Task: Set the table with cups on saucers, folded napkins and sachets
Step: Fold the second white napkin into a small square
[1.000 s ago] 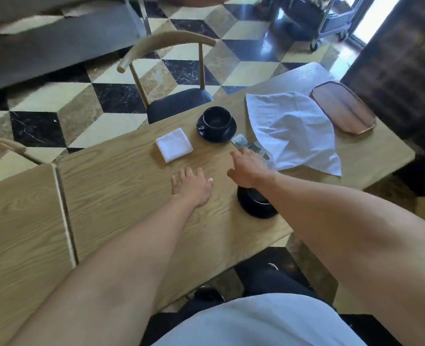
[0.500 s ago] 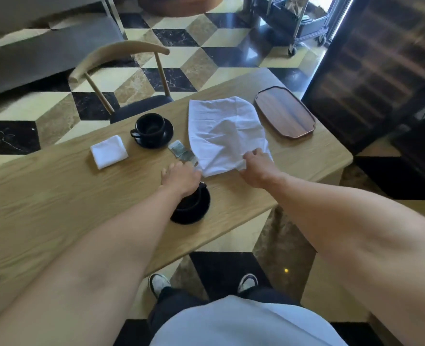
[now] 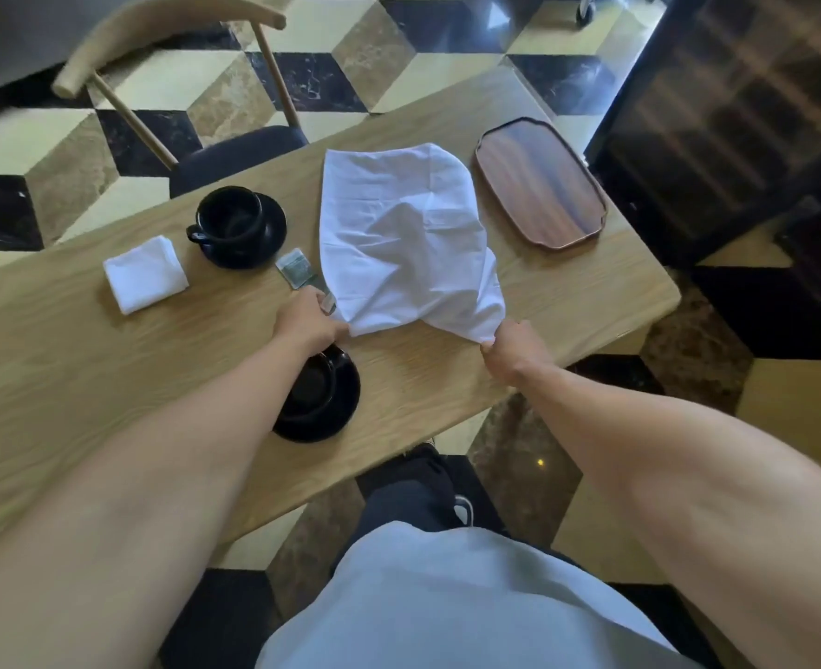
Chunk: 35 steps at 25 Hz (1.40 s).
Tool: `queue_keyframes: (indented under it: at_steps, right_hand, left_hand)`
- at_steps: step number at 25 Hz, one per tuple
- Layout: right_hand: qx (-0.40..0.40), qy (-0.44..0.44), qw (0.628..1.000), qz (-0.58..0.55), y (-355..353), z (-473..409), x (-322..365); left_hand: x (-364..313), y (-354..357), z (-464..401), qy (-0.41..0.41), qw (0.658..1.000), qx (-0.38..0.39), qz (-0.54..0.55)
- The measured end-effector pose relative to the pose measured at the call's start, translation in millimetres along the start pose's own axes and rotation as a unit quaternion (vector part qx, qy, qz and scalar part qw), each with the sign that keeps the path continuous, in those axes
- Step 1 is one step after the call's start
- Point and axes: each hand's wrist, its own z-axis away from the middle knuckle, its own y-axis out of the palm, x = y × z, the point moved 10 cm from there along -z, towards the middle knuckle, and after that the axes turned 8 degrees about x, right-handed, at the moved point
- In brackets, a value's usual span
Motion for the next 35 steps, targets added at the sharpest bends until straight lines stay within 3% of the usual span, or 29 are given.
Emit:
queue_keyframes:
  at_steps: [5,10,13,17,20,23,26,29,31,32,35]
  right_hand:
    - [-0.004,0.144,0.984,-0.105,1,-30,-27]
    - [0.016,0.154,0.976,-0.152,5,-54,-14]
    - [-0.04,0.122,0.97,-0.207,-26,-67,-10]
    - [-0.102,0.049,0.902,-0.416,-90,-89,-4]
    - [-0.106,-0.035,0.875,-0.471,-154,-104,13]
    - [-0.062,-0.111,0.822,-0.556,-217,-117,36]
    - [-0.079,-0.166,0.82,-0.543,-293,-117,43]
    - [-0.067,-0.192,0.777,-0.595,-349,-113,44]
    - [-0.018,-0.206,0.747,-0.631,-374,-109,50]
    - [0.001,-0.22,0.745,-0.63,-385,-107,55]
    - [-0.032,-0.29,0.773,-0.564,-425,-96,62]
  left_hand:
    - [6,16,-45,0.016,0.992,0.037,-0.119]
    - [0,16,-69,0.036,0.997,0.064,-0.004]
    - [-12,3,-79,0.003,0.987,0.056,0.151]
    - [-29,-28,-80,-0.071,0.939,-0.041,0.335]
    - [-43,-53,-58,-0.099,0.902,-0.139,0.397]
    - [-66,-79,-30,-0.099,0.85,-0.218,0.47]
    - [-95,-102,3,-0.097,0.783,-0.295,0.539]
    - [-123,-113,29,-0.059,0.701,-0.311,0.639]
    - [-149,-117,40,0.012,0.664,-0.275,0.695]
    - [-159,-122,44,0.047,0.675,-0.256,0.69]
    - [-176,-142,58,0.093,0.806,-0.254,0.527]
